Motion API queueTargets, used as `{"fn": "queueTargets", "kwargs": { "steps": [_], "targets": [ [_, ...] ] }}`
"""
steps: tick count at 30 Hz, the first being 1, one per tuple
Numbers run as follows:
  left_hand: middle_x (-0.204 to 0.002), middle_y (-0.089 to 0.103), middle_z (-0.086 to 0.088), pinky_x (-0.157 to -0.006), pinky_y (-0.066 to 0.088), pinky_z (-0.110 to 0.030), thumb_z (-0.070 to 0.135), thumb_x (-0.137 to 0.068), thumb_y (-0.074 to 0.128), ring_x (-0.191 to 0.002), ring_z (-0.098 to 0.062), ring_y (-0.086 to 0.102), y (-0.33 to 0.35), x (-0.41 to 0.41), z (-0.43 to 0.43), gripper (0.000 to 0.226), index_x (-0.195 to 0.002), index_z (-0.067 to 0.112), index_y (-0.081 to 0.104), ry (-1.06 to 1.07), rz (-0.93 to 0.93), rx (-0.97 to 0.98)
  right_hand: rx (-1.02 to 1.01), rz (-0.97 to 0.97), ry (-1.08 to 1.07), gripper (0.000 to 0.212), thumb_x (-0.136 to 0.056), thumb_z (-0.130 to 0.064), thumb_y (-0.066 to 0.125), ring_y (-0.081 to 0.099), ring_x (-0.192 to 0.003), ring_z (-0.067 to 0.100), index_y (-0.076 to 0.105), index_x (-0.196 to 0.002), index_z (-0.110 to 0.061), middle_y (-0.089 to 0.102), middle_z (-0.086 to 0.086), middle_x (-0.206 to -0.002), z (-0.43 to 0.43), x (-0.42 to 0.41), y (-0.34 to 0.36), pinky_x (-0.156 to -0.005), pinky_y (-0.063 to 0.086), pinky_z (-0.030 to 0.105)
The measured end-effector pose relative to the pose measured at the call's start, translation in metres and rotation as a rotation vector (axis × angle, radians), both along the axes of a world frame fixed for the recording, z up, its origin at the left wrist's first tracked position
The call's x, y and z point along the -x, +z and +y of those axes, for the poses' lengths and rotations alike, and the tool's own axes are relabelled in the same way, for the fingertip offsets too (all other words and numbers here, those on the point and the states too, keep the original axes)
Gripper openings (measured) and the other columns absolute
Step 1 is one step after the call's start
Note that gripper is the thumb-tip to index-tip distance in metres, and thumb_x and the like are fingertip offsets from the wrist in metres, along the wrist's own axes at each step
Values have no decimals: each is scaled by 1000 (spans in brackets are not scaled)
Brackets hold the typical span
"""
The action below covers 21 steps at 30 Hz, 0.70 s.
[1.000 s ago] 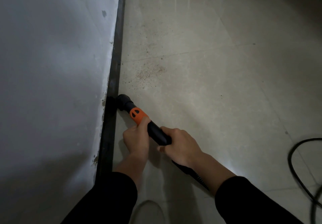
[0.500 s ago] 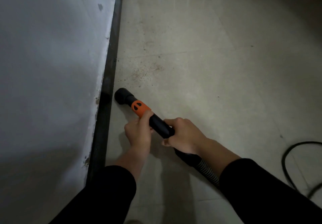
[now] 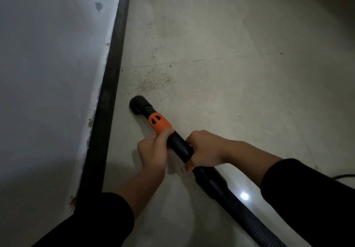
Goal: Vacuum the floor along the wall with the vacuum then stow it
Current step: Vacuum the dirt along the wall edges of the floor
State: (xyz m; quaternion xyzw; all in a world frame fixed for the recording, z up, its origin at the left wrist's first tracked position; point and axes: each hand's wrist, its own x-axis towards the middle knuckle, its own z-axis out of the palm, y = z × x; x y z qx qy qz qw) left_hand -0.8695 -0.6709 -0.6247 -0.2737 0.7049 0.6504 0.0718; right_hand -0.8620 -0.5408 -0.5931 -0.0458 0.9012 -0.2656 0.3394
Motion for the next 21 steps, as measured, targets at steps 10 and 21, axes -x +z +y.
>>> {"fn": "queueTargets", "kwargs": {
  "steps": [10,21],
  "targets": [
    [-78,71,-20,-73,56,-41,26,-74,75,-68,-24,65,5,3,11,24,-72,3,70,-101,-48,-11,23,-23,-26,37,-68,-33,83,65,-76,23,66,-90,-8,65,7,-84,16,-2,6,-65,53,31],
    [-77,70,-14,-62,59,-29,15,-79,74,-72,-24,69,14,3,27,15,-72,4,67,-142,-63,-116,-11,27,-87,38,-68,-36,83,60,-70,20,66,-88,-8,63,5,-80,32,-10,13,-58,46,26]
  ]
}}
